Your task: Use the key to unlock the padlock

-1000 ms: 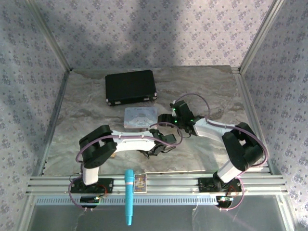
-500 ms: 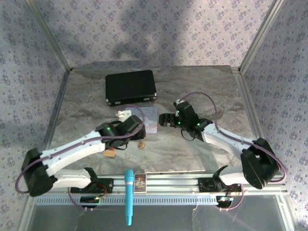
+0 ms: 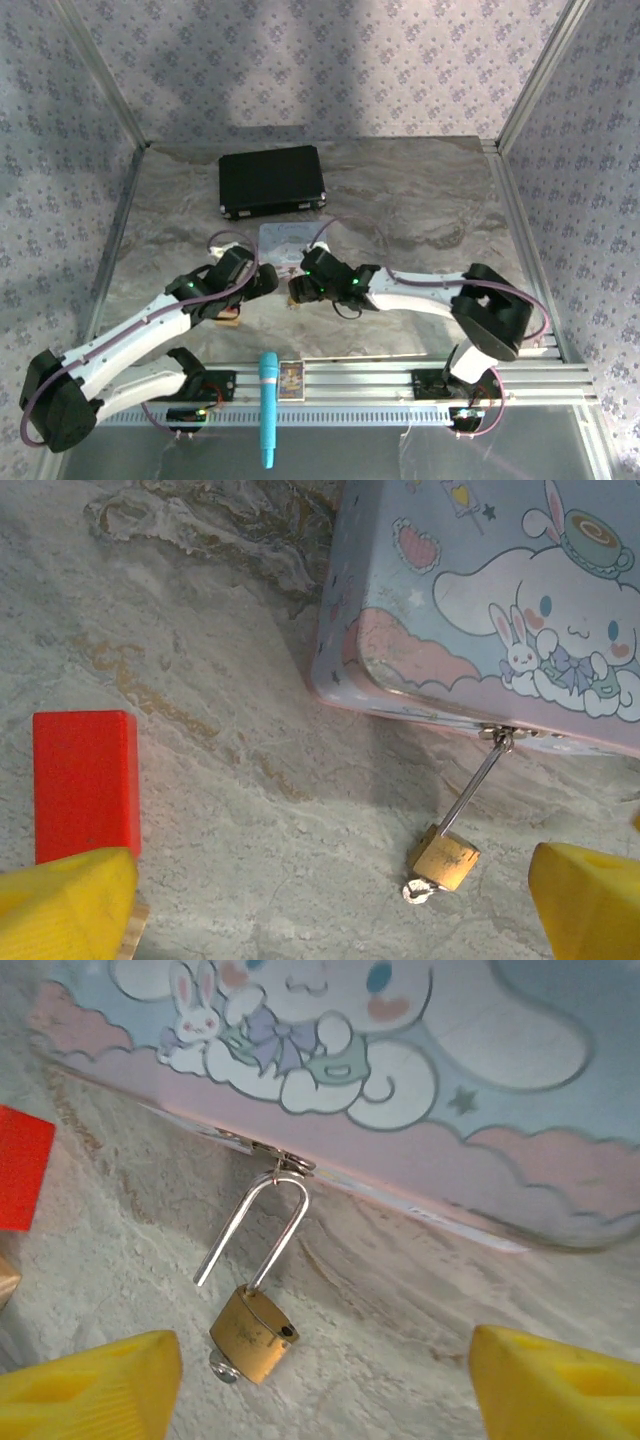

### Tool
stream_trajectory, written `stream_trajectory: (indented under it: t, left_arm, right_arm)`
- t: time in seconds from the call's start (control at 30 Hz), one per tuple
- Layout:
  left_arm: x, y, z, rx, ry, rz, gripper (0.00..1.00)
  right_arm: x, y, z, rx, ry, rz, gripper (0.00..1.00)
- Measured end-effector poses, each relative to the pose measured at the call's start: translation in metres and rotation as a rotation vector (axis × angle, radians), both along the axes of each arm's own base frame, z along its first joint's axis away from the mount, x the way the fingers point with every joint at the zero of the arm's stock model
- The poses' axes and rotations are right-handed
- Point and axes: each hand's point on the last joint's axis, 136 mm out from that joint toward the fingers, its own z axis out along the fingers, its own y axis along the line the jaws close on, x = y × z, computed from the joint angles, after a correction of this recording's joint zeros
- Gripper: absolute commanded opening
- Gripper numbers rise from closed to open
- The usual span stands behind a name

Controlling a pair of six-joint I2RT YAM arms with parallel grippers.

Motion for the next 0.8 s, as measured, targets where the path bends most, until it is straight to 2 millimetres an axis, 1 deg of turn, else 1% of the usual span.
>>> stream_trajectory:
  t: [0.1, 0.17, 0.4, 0.53, 0.7, 0.8]
  left_arm:
    - [-0.003, 0.004, 0.001, -0.016, -0.013, 0.006, 1.00]
    - [-0.004, 0.006, 0.002, -0.028, -0.021, 0.013, 1.00]
    - [-0.013, 0.013, -0.012, -0.031, -0.001, 0.028, 1.00]
    - [-0.013, 0.013, -0.013, -0.030, 0.001, 0.028, 1.00]
    - [-0.013, 0.013, -0.013, -0.031, 0.002, 0.027, 1.00]
    - [-0.013, 0.013, -0.012, -0.036, -0.002, 0.026, 1.00]
  right_arm:
    - [0.000, 0.009, -0.015, -0.025, 0.024, 0.003, 0.65]
    - [-0.001, 0.014, -0.022, -0.036, 0.034, 0.009, 0.62]
    - [-0.006, 0.023, -0.033, -0.054, 0.052, 0.028, 0.61]
    - [-0.010, 0.023, -0.044, -0.069, 0.076, 0.039, 0.59]
    - [-0.012, 0.026, -0.046, -0.075, 0.072, 0.040, 0.55]
    - [-0.014, 0.027, -0.047, -0.078, 0.067, 0.032, 0.48]
